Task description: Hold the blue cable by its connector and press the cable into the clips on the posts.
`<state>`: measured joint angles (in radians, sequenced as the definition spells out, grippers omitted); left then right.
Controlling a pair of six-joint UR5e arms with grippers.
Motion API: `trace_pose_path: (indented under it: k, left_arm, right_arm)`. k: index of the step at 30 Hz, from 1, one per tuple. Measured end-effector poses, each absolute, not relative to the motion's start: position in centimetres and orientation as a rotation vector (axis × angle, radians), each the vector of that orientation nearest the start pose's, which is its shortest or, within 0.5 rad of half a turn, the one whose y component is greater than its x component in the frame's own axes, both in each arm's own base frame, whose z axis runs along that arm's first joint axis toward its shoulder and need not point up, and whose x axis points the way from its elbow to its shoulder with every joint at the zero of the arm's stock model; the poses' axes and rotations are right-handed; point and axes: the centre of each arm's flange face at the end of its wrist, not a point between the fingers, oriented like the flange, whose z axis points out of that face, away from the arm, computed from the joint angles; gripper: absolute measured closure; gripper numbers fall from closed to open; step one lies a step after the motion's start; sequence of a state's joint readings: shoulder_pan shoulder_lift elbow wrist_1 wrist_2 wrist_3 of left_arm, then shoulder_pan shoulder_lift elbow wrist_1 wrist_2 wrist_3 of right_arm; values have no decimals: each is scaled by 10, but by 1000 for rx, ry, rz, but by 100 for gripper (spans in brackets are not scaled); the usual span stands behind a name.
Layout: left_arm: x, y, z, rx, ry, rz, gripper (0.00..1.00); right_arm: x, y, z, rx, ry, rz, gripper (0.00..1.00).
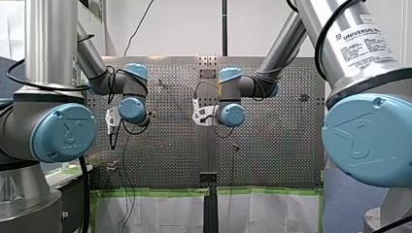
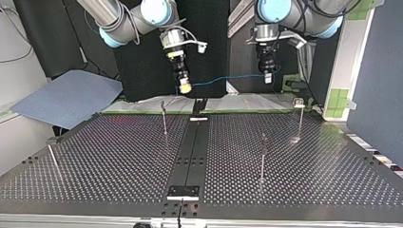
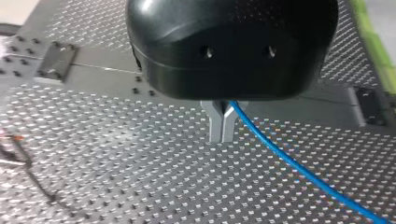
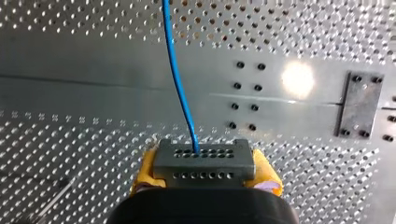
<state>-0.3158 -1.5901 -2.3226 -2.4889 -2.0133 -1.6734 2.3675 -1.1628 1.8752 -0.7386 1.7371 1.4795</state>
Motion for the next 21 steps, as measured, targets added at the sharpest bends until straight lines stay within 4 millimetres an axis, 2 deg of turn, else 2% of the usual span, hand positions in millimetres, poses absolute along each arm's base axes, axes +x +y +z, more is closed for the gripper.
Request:
trace_pose_path:
  k: [11,21]
  left_arm:
    - [343,-206,238,-178,1635,33,98]
    - [362,-211,278,-215,1569,-6,98]
  right_arm:
    - [506,-318,223,1661,-702,1630,100]
    - [522,-325,246,1652,-675,1666,100]
